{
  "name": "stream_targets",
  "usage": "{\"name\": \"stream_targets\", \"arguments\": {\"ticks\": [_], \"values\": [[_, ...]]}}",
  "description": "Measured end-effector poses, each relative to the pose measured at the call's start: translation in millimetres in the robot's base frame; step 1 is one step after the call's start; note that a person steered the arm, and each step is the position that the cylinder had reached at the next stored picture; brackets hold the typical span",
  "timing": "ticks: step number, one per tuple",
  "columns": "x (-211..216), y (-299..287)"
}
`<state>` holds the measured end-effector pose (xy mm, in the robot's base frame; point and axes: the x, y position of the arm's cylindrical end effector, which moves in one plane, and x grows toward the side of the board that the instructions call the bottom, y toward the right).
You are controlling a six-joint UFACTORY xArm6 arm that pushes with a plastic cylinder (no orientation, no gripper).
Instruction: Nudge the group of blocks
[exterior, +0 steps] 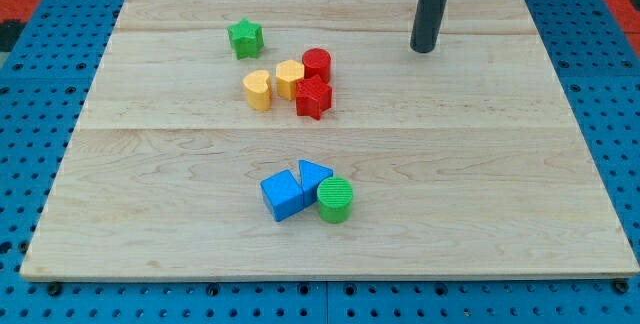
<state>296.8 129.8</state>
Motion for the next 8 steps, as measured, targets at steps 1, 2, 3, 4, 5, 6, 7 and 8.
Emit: {"name": "stream_targets", "arguments": {"ticks": [1, 2, 3, 4, 5, 6, 7, 8], "values": [[-30.2, -6.6], [-57.1, -22.4], [-65.7, -30.9], [-65.7, -32.6], [-73.5, -96.6], [-68.5, -142.0], [-72.5, -142.5], [-72.5, -142.7]]}}
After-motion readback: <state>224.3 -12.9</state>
